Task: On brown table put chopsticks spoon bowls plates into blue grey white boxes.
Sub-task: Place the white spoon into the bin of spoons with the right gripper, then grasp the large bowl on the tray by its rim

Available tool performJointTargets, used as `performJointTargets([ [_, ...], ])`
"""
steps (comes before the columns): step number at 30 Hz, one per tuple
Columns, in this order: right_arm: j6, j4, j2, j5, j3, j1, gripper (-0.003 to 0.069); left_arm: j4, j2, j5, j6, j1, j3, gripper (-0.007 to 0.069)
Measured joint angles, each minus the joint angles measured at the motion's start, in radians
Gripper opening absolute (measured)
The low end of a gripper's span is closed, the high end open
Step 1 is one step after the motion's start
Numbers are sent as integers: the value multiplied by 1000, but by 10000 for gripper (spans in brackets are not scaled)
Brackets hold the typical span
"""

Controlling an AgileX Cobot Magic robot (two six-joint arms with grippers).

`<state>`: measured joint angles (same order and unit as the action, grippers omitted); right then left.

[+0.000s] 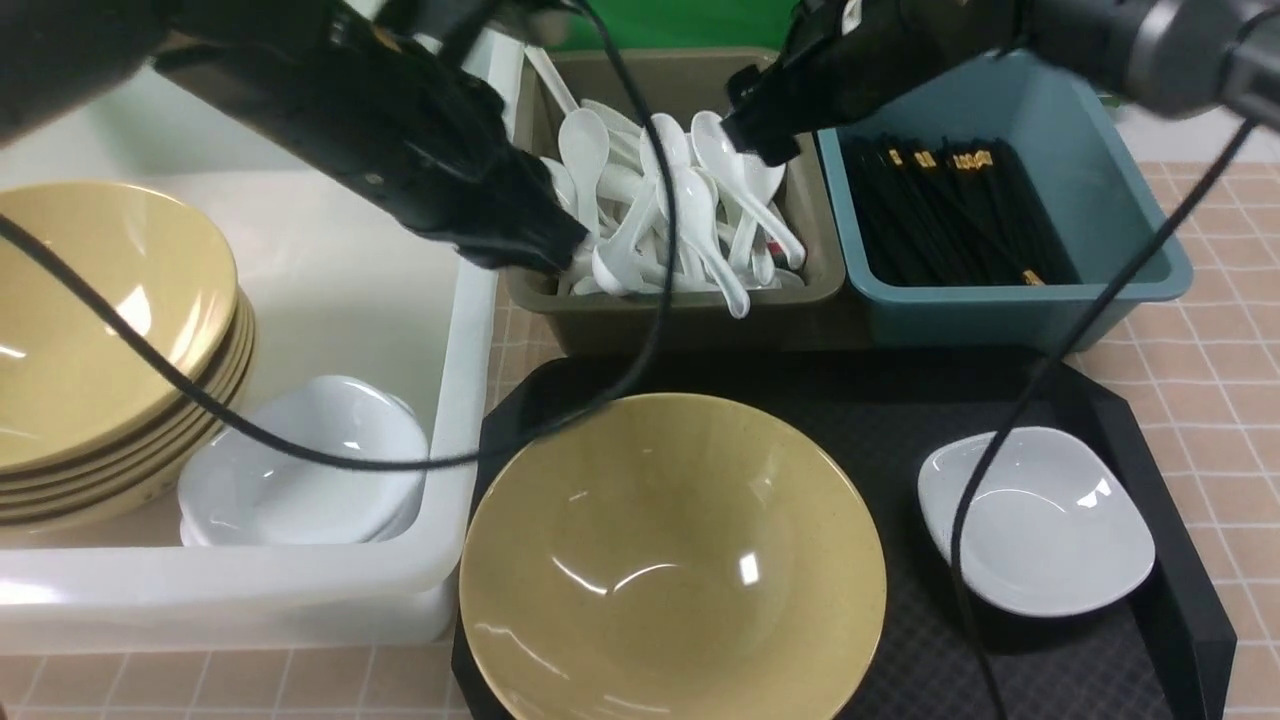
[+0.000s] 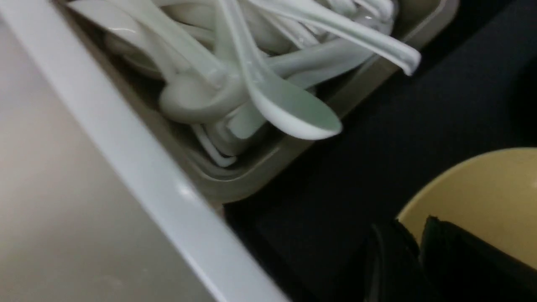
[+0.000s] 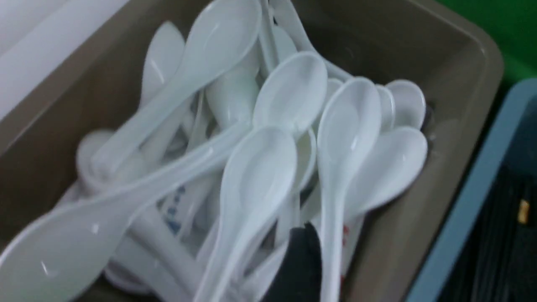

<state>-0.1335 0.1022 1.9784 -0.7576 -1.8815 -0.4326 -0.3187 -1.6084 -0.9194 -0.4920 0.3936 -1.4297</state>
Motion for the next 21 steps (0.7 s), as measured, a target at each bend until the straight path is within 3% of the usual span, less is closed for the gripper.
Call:
performJointTargets([
  [6,-135,-2,-154,-420,0,0,563,66,-92,-45,53,121,-10,370],
  [11,-152,-8,-232,-488,27,-1,465,152,-193,-49,100,129,-63,514],
  [21,-152,-11,-265,-494,42,-10,370,167,-330,-49,95,127,-81,532],
])
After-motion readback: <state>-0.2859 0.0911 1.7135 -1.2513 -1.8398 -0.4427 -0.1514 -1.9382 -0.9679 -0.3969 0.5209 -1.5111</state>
